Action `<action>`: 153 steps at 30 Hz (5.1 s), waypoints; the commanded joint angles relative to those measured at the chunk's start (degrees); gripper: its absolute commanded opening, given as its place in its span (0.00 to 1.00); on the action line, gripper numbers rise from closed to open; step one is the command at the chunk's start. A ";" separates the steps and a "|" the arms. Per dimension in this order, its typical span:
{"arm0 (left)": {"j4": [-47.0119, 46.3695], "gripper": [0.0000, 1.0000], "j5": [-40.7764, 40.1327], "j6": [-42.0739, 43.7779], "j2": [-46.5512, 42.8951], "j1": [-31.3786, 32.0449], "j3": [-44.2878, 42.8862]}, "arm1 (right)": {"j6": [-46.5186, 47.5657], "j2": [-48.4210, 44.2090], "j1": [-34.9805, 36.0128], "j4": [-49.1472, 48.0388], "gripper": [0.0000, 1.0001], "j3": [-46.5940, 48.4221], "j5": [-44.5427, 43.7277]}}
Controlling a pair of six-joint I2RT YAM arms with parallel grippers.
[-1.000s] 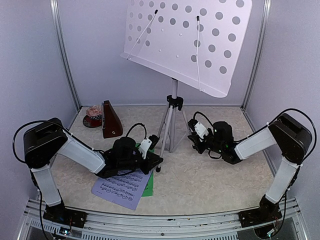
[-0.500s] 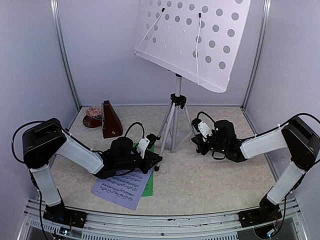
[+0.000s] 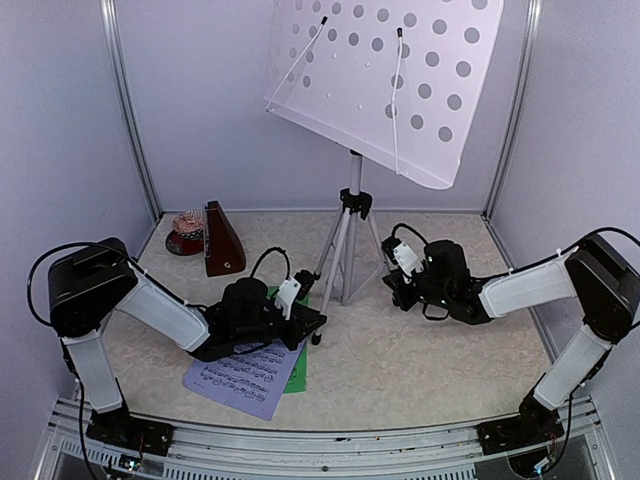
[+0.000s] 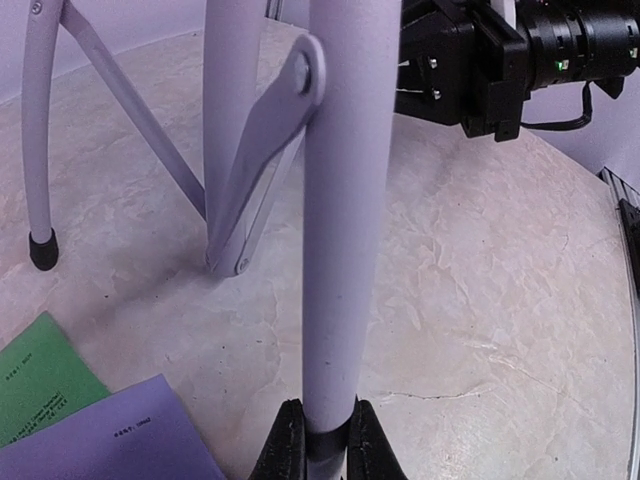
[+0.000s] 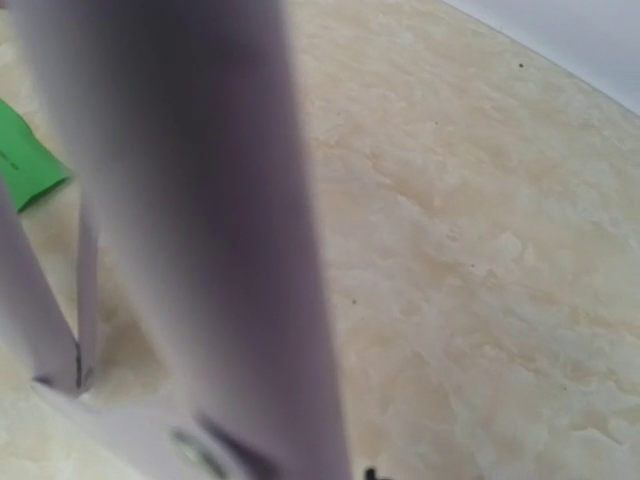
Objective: Set up the instrument practice props
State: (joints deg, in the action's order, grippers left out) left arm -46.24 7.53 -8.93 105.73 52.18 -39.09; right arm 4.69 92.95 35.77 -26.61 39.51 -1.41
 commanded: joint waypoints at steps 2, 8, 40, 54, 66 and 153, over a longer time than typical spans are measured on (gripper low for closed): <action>5.46 0.00 -2.19 -2.33 3.14 1.42 -0.92 | -2.17 0.10 0.97 8.70 0.00 -1.30 -3.41; 4.83 0.00 -2.52 -3.27 4.48 2.60 -2.12 | 4.02 -0.06 0.97 6.41 0.00 1.54 -4.26; 10.70 0.00 -6.43 -4.24 9.50 4.24 -13.80 | 27.04 17.61 -7.99 6.72 0.00 15.58 -8.29; 11.95 0.00 -7.05 -4.19 12.60 4.75 -18.12 | 33.27 21.83 -8.18 5.00 0.00 15.33 -11.86; 13.10 0.00 -7.10 -3.77 14.24 4.77 -20.25 | 32.85 20.00 -6.61 8.38 0.25 14.55 -11.68; 2.20 0.43 -6.36 44.08 19.90 -12.98 -34.60 | 18.89 11.91 -11.07 -20.13 0.31 17.35 27.89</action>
State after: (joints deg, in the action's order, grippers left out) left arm -41.10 2.26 32.93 124.07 39.42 -71.79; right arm 24.10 104.38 25.71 -43.70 56.80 24.95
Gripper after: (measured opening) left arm 0.451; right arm 0.337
